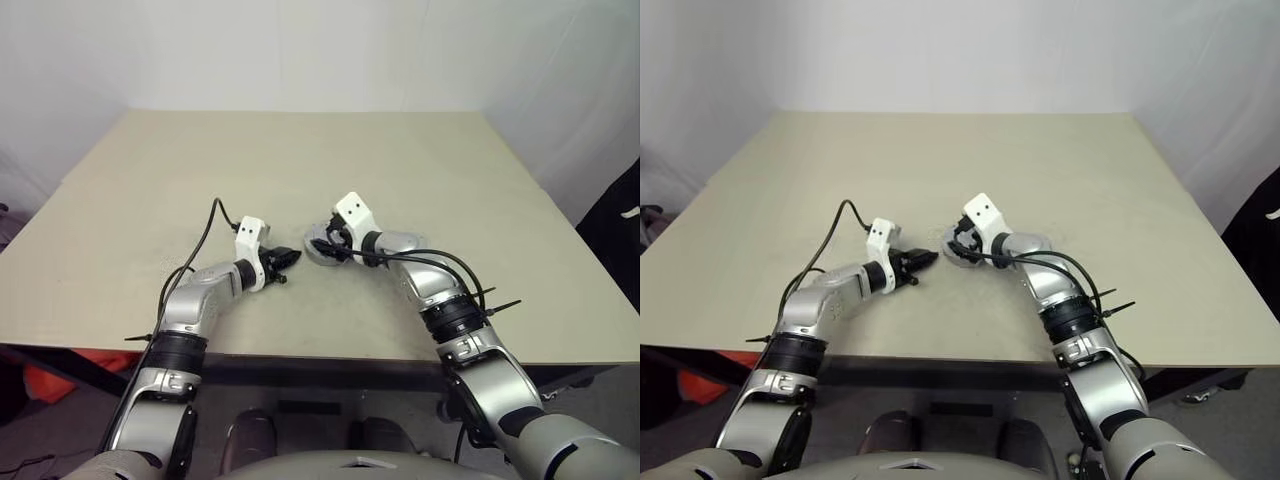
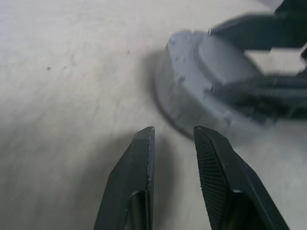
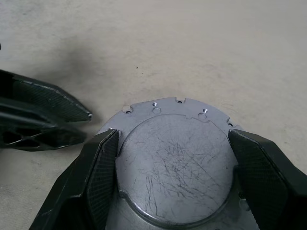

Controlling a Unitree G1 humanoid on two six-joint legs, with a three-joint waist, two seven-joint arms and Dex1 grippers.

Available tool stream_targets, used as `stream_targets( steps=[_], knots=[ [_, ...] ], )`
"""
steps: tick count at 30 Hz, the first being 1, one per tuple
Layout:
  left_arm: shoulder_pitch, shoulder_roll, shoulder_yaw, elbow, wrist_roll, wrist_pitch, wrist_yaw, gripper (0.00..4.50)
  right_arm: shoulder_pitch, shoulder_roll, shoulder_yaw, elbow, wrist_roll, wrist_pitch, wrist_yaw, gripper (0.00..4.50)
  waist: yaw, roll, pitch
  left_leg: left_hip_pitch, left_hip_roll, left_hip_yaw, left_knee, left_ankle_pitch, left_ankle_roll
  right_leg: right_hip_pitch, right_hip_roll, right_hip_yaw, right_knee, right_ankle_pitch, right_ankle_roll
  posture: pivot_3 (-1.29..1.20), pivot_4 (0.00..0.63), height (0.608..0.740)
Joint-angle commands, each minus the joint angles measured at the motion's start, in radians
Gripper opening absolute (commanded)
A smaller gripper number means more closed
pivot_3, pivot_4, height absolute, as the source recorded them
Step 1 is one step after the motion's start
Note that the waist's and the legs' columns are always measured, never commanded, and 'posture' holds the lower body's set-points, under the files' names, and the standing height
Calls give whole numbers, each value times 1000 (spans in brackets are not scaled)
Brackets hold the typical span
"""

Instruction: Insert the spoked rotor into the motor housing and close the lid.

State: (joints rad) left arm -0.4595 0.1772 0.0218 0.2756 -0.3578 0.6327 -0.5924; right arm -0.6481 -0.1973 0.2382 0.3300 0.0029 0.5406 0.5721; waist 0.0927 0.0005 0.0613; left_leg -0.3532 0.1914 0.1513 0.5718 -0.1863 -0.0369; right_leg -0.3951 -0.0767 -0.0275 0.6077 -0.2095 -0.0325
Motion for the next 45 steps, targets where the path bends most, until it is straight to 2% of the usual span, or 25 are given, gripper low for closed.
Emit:
stream_targets(
  steps=[1, 3, 7, 8, 14, 26, 30, 40, 43, 45],
  knots=[
    [-97, -36, 65, 67, -50, 9, 32, 1366, 1, -5, 13, 13, -15, 6, 0, 3196, 1, 0, 0, 1, 0, 0, 0, 0, 0, 1, 0, 0, 0, 0, 0, 0, 0, 740],
    [-158, -58, 97, 148, -61, 0, 47, 1366, 1, -6, 14, 9, -16, 7, 0, 3196, 2, 0, 0, 2, 0, 0, 0, 0, 0, 2, 0, 0, 0, 0, 0, 0, 0, 740],
    [-251, -80, 133, 277, -72, -16, 35, 57, 1, -11, 9, 6, -16, 6, -3, 3196, 2, 0, 0, 2, -1, 0, 0, 0, 0, 3, 0, 0, -1, 0, 0, 0, 0, 740],
    [-270, -81, 128, 308, -64, -23, 26, 24, 2, -12, 8, 4, -16, 6, -3, 3196, 2, 0, 0, 2, -1, 0, 0, 0, 0, 3, 0, 0, -1, 0, 0, 0, 0, 740],
    [-322, -85, 108, 396, -53, -16, -24, 24, 8, -14, 1, -9, -16, 10, -12, 3196, 3, 0, 0, 2, -1, 0, 0, 0, 0, 3, 0, 0, -1, 0, 0, 0, 0, 740],
    [-238, -69, 68, 315, -40, 84, -27, 24, -5, -12, -18, 2, 4, 17, -10, 3196, 3, 0, 0, 4, -1, -1, 0, -1, 1, 5, 0, 0, -1, 0, 0, 0, 0, 740],
    [-230, -78, 67, 293, -42, 98, -19, 0, -5, -13, -20, -46, 21, 10, 14, 4482, 4, 0, 0, 4, -1, -1, 0, -1, 2, 5, -1, 0, -2, 0, 0, 0, 0, 740],
    [-218, -93, 58, 271, -35, 106, -21, 0, 39, -128, -93, -374, 116, 111, 113, 4482, 11, -1, 1, 1, -1, -1, -1, -1, 2, 4, -1, 0, -4, -1, 1, 0, 0, 740],
    [-219, -97, 56, 274, -31, 103, -22, 0, 45, -158, -165, -449, 167, 184, 101, 4482, 11, -1, 1, 1, -1, -1, -1, -1, 2, 4, -1, 0, -4, -1, 1, 0, 0, 740],
    [-220, -102, 54, 276, -28, 100, -23, 0, 33, -137, -266, -431, 221, 284, 41, 4482, 11, -1, 1, 2, -1, -1, -1, -1, 2, 5, -1, 0, -4, -1, 1, 0, 0, 740]
  ],
)
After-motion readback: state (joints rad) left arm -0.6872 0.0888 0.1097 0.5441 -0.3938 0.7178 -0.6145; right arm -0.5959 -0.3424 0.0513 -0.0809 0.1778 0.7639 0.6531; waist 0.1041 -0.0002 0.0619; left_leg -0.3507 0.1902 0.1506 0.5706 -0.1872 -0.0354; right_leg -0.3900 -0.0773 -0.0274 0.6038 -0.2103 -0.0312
